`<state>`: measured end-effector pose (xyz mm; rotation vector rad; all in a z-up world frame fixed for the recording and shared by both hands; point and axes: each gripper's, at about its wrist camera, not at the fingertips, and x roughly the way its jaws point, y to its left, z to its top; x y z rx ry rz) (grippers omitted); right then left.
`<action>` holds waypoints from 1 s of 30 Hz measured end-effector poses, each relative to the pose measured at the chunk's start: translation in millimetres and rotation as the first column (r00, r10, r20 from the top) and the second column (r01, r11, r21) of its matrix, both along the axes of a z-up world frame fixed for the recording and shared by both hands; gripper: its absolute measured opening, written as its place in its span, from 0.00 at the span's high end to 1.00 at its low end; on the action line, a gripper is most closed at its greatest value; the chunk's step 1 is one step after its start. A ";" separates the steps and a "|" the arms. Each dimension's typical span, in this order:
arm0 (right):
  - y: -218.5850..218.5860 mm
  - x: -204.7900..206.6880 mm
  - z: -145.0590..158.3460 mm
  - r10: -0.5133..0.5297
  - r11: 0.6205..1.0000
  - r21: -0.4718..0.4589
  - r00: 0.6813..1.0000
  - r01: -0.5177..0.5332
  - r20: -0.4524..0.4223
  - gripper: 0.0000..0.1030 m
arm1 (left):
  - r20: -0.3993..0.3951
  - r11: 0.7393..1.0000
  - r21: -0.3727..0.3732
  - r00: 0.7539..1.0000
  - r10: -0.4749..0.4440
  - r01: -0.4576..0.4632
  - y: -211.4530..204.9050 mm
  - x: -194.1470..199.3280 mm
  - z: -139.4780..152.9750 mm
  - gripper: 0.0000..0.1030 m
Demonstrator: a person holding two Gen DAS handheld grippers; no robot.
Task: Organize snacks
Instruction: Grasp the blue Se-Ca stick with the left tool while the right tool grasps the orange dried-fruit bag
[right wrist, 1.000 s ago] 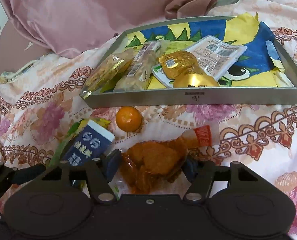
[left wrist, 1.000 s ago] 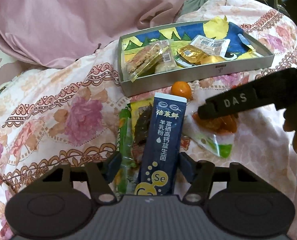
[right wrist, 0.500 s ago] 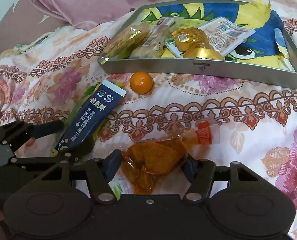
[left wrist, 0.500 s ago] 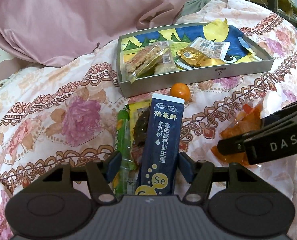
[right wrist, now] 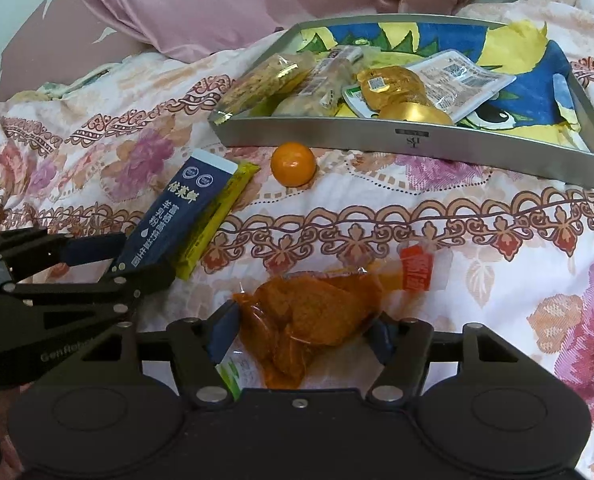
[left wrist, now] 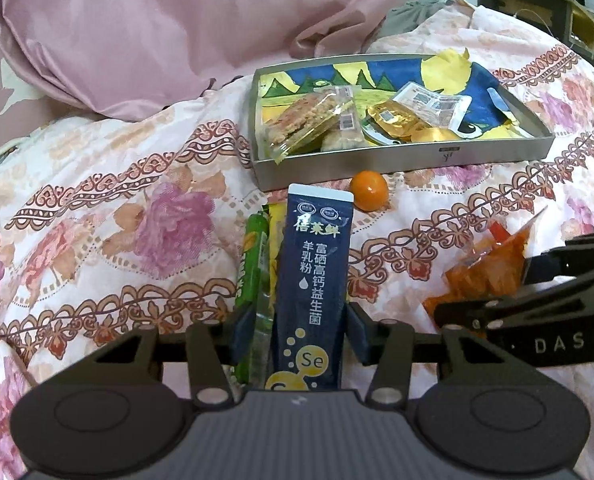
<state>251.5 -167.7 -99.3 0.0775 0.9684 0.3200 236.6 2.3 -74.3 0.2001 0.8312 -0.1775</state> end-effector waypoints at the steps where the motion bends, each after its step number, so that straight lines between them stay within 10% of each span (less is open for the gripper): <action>1: 0.4 -1.8 0.8 0.002 1.000 0.000 1.000 -0.002 0.003 0.35 | 0.002 1.000 -0.003 1.000 0.003 -0.003 0.3 -1.0 1.3 0.49; 30: 13.9 -30.4 46.2 0.059 0.998 -0.044 0.970 -0.050 0.235 0.36 | 0.093 0.993 -0.090 0.992 0.085 -0.076 6.3 -22.1 38.8 0.50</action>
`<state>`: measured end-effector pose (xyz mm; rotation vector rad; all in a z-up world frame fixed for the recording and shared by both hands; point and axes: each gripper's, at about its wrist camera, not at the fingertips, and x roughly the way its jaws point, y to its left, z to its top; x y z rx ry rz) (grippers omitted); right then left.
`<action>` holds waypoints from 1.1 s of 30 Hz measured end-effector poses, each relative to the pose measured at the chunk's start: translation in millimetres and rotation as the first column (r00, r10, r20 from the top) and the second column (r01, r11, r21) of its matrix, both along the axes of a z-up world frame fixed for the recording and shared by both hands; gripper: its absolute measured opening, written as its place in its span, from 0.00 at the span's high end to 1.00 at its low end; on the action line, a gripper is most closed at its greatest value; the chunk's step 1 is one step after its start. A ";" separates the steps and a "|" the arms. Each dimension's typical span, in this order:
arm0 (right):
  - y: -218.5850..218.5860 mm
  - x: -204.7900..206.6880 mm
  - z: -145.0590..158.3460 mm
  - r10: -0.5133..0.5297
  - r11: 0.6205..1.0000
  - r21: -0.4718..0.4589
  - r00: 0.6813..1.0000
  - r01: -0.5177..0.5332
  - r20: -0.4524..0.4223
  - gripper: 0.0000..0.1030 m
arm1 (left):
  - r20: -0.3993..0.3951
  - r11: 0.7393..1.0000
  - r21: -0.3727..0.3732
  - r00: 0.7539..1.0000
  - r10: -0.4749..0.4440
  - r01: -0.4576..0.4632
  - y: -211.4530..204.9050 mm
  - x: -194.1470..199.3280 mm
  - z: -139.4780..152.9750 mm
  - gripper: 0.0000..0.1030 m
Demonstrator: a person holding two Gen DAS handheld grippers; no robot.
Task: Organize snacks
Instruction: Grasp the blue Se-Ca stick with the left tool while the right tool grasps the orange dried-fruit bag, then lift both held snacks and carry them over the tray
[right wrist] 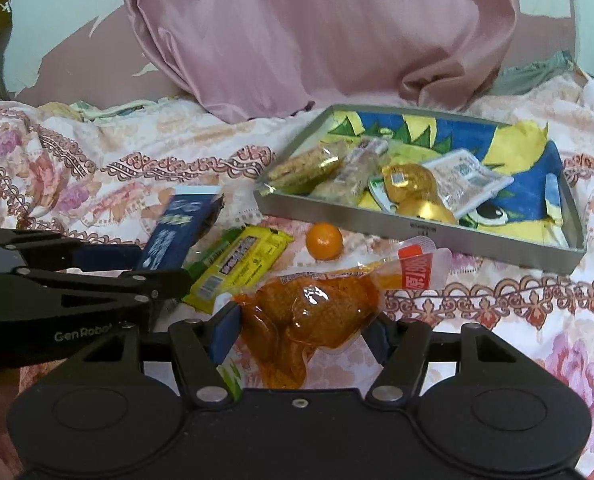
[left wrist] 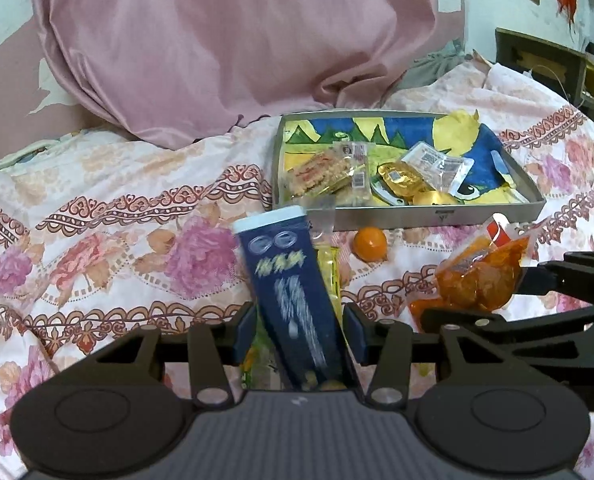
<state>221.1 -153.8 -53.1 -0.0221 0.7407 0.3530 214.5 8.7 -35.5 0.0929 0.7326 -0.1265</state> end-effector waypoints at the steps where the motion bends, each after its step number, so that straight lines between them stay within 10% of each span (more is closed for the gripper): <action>1: 0.3 -0.3 0.3 0.001 1.000 -0.001 1.000 -0.001 0.001 0.36 | -0.002 1.000 0.001 1.000 0.000 0.000 -0.3 0.4 -0.2 0.50; 22: -2.4 2.4 -6.8 0.002 1.000 -0.010 1.000 -0.002 -0.020 0.36 | -0.183 0.997 -0.043 0.982 0.048 -0.057 13.5 15.3 -29.0 0.49; 33: -5.6 0.5 -4.0 -0.005 1.000 0.004 1.000 0.005 0.000 0.36 | -0.024 0.994 -0.105 0.999 0.040 -0.042 14.3 4.9 -5.4 0.50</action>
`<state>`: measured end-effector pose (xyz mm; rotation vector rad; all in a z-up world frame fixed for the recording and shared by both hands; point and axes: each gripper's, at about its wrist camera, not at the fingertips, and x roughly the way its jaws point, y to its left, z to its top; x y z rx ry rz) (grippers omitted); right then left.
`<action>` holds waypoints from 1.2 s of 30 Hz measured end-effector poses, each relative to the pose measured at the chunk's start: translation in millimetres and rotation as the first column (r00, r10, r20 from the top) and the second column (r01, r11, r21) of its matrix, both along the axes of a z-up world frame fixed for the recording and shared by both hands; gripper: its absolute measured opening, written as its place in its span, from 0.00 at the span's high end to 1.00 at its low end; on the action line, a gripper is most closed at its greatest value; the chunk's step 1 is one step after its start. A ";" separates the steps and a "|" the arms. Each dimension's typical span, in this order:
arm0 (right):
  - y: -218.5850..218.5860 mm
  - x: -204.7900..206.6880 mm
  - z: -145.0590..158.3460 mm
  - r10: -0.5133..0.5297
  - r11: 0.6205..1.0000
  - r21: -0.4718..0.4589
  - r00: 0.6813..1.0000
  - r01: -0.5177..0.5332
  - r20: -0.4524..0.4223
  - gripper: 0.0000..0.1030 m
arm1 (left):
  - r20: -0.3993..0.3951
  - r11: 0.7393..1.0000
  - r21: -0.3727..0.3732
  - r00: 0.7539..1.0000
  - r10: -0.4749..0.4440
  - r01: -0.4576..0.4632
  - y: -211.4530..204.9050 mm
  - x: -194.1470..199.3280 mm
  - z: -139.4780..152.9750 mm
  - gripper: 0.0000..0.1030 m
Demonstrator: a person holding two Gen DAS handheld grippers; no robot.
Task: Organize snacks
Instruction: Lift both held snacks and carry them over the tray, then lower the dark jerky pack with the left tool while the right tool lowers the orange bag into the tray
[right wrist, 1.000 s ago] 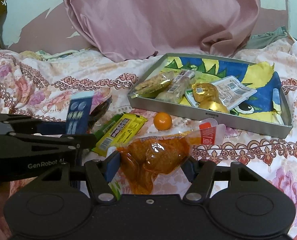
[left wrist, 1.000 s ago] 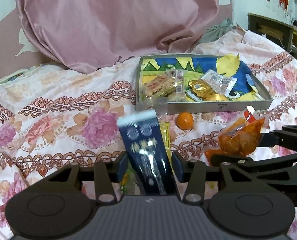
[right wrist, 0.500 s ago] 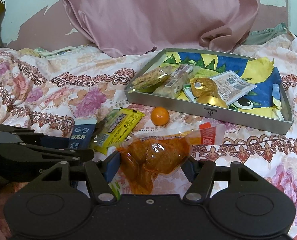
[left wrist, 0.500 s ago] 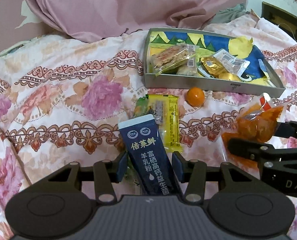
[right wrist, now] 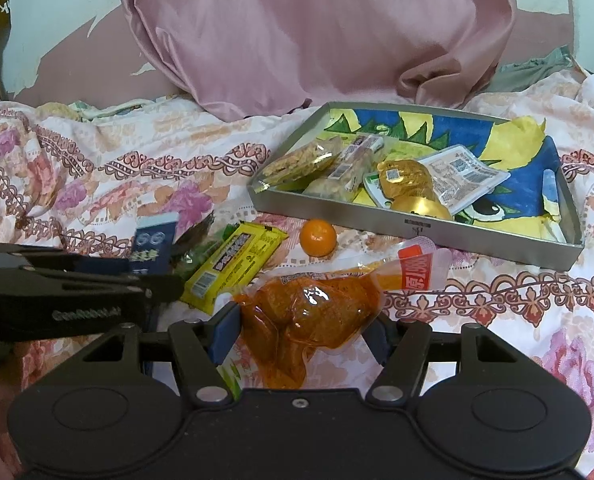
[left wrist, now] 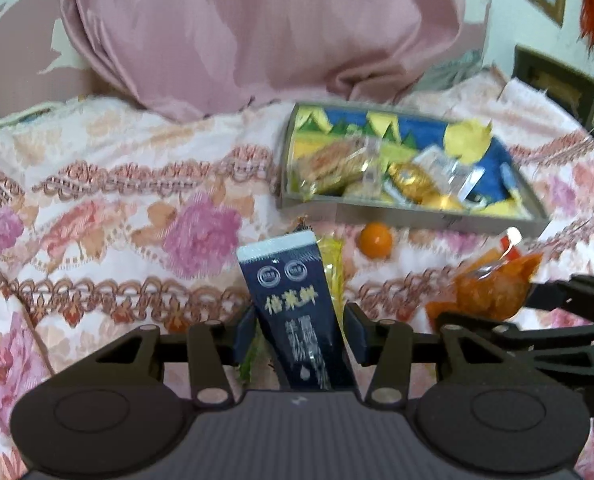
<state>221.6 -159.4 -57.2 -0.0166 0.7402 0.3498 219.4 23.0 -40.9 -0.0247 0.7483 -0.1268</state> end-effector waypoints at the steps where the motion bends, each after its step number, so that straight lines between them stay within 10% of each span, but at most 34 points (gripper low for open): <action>1: -0.6 -0.6 0.9 -0.001 1.000 0.001 1.000 0.001 0.005 0.36 | 0.019 1.000 -0.010 1.000 -0.006 0.006 -0.4 -1.3 2.8 0.50; 16: -8.7 -2.8 16.5 -0.021 1.000 0.018 0.995 0.019 0.101 0.36 | 0.204 0.993 -0.094 0.977 -0.058 0.078 -8.0 -12.9 33.9 0.50; 33: -54.8 51.7 30.2 -0.164 0.986 0.076 0.955 0.149 0.249 0.36 | 0.243 0.978 -0.145 0.964 -0.112 0.150 -54.6 77.2 36.2 0.50; 36: -62.7 70.7 23.2 -0.200 0.979 0.075 0.946 0.187 0.254 0.36 | 0.229 0.977 -0.134 0.964 -0.132 0.166 -72.9 103.1 24.9 0.66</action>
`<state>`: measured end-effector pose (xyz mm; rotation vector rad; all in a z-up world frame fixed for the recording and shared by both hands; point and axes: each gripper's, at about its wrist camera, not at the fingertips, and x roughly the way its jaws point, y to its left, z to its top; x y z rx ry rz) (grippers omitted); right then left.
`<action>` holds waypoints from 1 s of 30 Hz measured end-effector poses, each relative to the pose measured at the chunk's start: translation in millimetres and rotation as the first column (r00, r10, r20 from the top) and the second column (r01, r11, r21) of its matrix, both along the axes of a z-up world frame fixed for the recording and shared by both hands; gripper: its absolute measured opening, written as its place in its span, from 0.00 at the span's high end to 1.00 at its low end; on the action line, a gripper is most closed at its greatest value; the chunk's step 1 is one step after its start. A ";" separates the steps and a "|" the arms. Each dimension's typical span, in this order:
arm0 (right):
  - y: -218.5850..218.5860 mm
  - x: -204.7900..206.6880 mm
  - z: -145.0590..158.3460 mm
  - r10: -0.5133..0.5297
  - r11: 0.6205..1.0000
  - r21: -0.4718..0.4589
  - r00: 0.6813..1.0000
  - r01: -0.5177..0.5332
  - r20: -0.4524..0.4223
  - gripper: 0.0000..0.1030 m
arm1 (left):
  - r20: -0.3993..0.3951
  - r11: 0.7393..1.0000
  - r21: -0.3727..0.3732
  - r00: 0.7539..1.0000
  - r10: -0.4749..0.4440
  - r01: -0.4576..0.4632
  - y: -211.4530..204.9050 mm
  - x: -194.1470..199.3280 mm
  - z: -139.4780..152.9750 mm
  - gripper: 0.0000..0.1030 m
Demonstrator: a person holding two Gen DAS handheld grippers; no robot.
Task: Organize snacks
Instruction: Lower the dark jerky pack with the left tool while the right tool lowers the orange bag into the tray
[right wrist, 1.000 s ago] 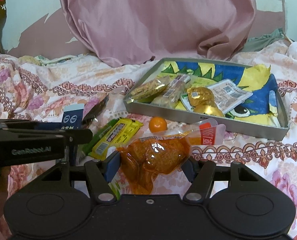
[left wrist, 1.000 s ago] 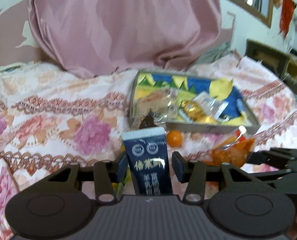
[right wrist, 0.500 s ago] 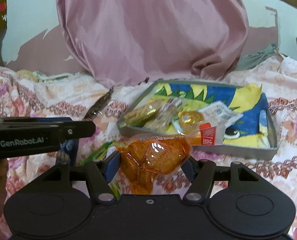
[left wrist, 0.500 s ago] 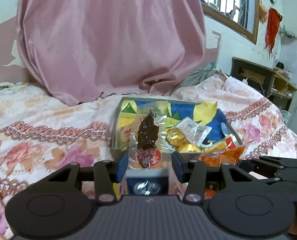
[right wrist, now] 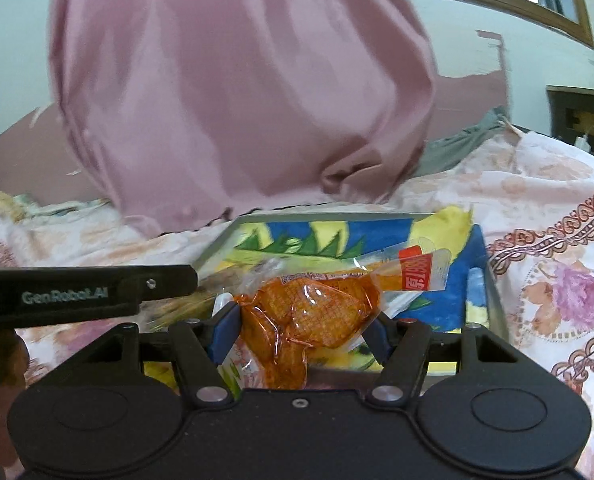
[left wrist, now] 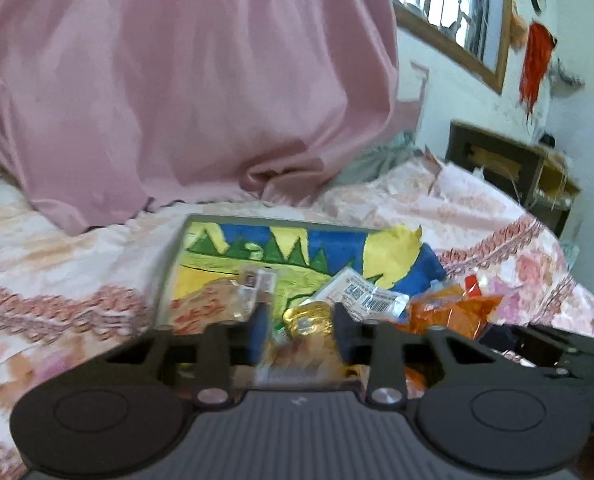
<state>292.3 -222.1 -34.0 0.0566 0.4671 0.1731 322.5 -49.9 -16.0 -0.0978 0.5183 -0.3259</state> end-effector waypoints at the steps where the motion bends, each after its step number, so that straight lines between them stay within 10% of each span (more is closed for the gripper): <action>1: -2.7 6.6 -2.8 -0.015 1.000 -0.001 1.000 0.015 0.001 0.36 | -0.008 1.000 -0.004 1.000 0.002 -0.002 -5.5 9.9 -5.0 0.66; 11: -26.2 49.9 -41.0 -0.088 0.996 -0.027 0.992 0.086 -0.090 0.35 | -0.102 0.999 0.048 0.995 0.022 -0.018 -26.6 57.0 -46.8 0.66; 14: -30.7 59.2 -45.9 -0.100 0.995 -0.018 0.989 0.098 -0.112 0.34 | -0.090 0.999 0.041 0.996 0.026 -0.022 -20.4 49.7 -47.4 0.57; 18: -34.6 65.3 -45.1 -0.128 0.992 -0.023 0.986 0.126 -0.108 0.08 | -0.072 0.999 0.043 0.997 0.023 -0.020 -11.6 37.0 -43.8 0.42; 30: -44.0 58.3 -30.9 -0.178 0.980 -0.104 0.982 0.171 -0.057 0.01 | -0.061 0.994 0.109 0.998 -0.004 0.010 -5.6 -6.3 -43.0 0.13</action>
